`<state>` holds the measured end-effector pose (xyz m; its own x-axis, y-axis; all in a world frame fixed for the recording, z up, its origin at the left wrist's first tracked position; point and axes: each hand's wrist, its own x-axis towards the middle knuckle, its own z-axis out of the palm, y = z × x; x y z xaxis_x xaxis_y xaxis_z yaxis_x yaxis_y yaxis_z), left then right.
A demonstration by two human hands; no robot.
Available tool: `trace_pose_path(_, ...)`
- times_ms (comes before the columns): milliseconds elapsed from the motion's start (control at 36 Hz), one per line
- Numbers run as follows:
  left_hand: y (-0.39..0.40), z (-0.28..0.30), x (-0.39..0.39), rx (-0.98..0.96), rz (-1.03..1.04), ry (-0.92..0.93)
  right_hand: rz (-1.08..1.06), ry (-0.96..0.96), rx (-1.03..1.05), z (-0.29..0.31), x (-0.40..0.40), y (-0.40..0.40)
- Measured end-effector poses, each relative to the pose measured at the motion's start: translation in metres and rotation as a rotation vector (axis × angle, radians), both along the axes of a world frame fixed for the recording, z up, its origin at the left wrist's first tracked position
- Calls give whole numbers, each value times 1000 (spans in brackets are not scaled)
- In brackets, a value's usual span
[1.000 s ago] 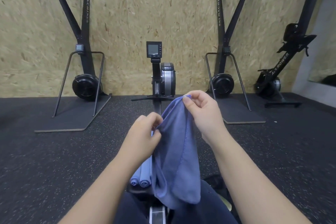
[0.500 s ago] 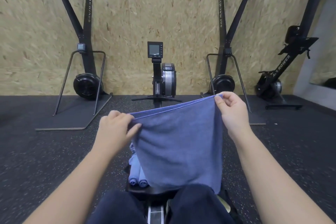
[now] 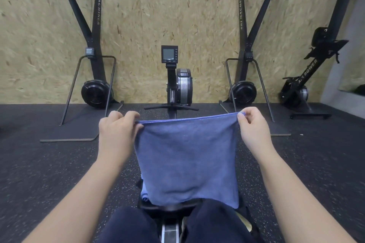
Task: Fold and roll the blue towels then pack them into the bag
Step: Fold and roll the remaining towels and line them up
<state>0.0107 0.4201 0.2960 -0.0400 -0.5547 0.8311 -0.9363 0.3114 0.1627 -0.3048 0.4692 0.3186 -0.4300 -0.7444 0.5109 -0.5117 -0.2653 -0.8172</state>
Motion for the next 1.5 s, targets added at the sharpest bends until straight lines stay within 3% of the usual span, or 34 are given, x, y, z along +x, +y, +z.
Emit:
trace_pose_path(83, 2, 0, 1, -46, 28, -20, -19, 50, 26, 0, 2, 2)
trace_pose_path(333, -6, -4, 6, 272, 180, -32, -49, 143, 21, -1, 12, 5)
trace_pose_path(500, 2, -1, -5, 247, 38, 192, -212, 336, 16, -3, 22, 9)
trace_pose_path(639, 10, -1, -9, 250, -189, 402, -167, 162, -29, -5, 24, 10)
trace_pose_path(778, 15, -1, -12, 170, -247, 339, -126, -12, -51, -4, 24, 10)
trace_pose_path(1111, 9, -4, -8, 210, -194, 400, -106, -38, -46, -11, 25, 11)
trace_pose_path(1222, 6, -7, -6, 256, -130, 432, -125, 46, -36, -14, 27, 8)
trace_pose_path(1333, 7, -6, -7, 269, -148, 518, -200, 167, -58, -15, 28, 8)
trace_pose_path(1500, 9, 0, -12, 329, -179, 722, -170, 144, 0, -8, 29, 12)
